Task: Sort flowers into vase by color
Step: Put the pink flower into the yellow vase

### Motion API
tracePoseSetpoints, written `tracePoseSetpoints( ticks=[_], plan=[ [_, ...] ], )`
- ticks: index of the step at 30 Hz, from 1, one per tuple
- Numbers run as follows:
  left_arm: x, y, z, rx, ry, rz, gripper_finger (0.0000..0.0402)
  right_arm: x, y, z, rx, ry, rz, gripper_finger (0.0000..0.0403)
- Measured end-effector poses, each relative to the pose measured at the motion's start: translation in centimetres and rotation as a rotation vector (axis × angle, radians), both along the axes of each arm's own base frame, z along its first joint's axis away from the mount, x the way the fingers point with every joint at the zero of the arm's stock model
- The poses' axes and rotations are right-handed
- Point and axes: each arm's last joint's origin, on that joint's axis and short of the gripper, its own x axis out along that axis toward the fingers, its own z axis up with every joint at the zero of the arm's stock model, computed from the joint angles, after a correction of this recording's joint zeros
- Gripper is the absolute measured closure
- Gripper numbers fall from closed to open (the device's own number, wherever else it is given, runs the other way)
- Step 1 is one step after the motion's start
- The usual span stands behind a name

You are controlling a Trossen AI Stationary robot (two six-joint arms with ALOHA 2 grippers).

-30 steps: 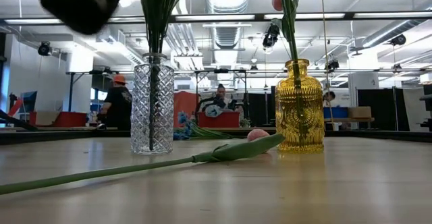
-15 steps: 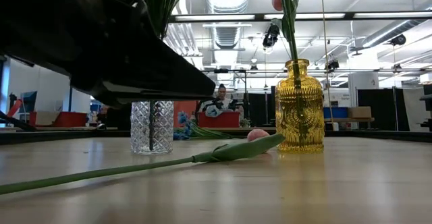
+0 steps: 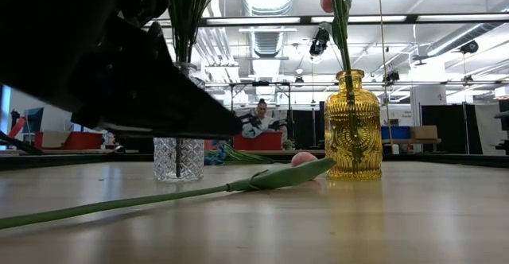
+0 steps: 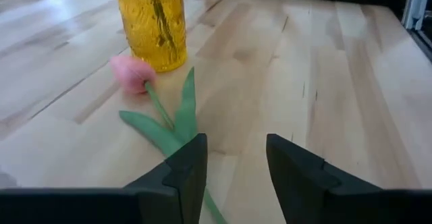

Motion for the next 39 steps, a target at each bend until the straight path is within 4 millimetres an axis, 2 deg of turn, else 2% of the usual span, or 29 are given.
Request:
tracePoseSetpoints(
  ticks=[7,13,18,25,30,39],
  plan=[
    [0.0,0.1,-0.3,-0.028,0.002,0.017,0.0262,0.0,0.0,0.0,0.000,0.001,0.000,0.0149],
    [0.1,-0.5,-1.6,-0.094,0.027,-0.008,0.0262,0.0,0.0,-0.1,-0.001,0.002,-0.001,0.0149],
    [0.4,-1.2,-1.8,-0.080,0.017,0.004,0.0262,0.0,0.0,-0.1,0.003,0.004,-0.004,0.0149],
    [1.3,-0.8,-2.9,-0.037,0.026,0.057,0.0262,0.0,0.0,-0.1,0.006,0.000,-0.004,0.0149],
    [1.5,-0.8,-3.0,-0.030,0.033,0.066,0.0262,0.0,0.0,-0.1,0.008,-0.002,-0.004,0.0149],
    [1.1,-1.4,-1.9,-0.042,0.023,0.047,0.0273,0.0,0.0,-0.1,0.009,-0.002,-0.004,0.0149]
  ],
)
